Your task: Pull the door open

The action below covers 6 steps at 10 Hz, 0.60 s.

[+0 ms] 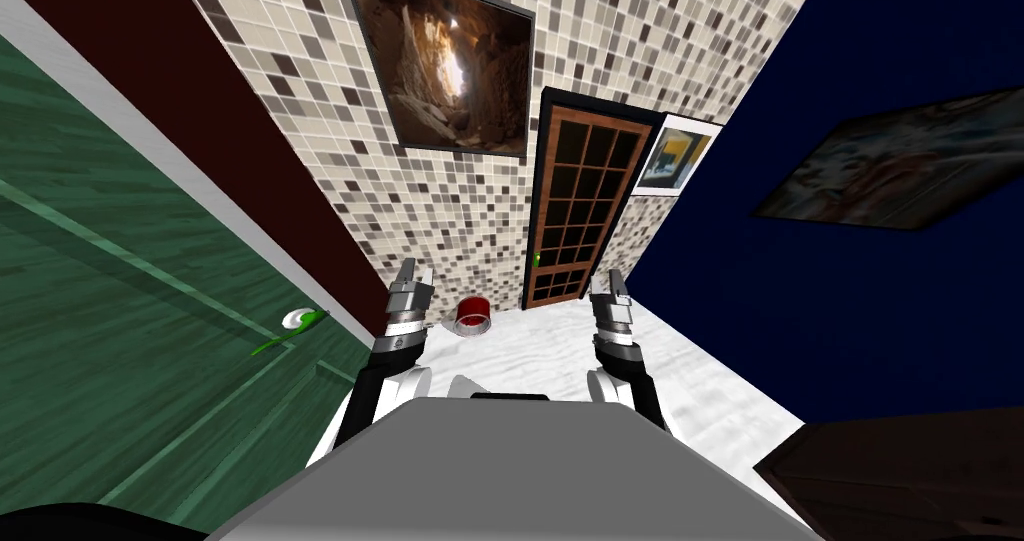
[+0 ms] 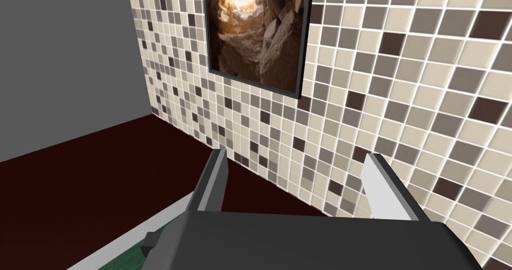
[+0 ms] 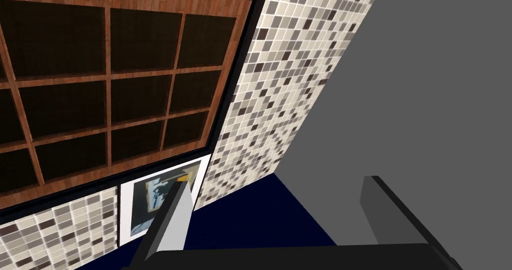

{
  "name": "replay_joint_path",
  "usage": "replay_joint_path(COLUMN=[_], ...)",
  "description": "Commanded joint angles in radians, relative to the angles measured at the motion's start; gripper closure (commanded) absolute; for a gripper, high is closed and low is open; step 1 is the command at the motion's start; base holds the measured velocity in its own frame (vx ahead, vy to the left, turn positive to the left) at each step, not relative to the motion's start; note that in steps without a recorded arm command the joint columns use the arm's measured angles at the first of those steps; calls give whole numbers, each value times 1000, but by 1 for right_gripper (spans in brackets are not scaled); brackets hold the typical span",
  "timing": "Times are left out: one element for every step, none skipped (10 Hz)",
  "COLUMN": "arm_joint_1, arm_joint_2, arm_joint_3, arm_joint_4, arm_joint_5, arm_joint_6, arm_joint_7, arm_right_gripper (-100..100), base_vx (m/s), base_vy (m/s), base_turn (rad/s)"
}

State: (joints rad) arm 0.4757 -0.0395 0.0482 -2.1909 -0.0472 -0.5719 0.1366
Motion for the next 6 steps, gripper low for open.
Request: replay_joint_path(arm_joint_1=[-8, -25, -34, -43, -51, -62], arm_joint_2=[-6, -11, -14, -17, -19, -22], arm_joint_3=[-5, -12, -16, -20, -23, -28], arm_joint_4=[29, 73, 96, 119, 142, 169], arm_joint_5=[8, 21, 28, 35, 42, 50], arm_joint_6=[-8, -16, -21, -25, -30, -35], arm_joint_7=[22, 54, 71, 88, 105, 124], arm_right_gripper=[-100, -100, -100, -100, -100, -100], base_vx=[79, 111, 137, 111, 86, 91], base_vy=[-17, -7, -15, -27, -29, -13], base_turn=[8, 21, 15, 18, 13, 12])
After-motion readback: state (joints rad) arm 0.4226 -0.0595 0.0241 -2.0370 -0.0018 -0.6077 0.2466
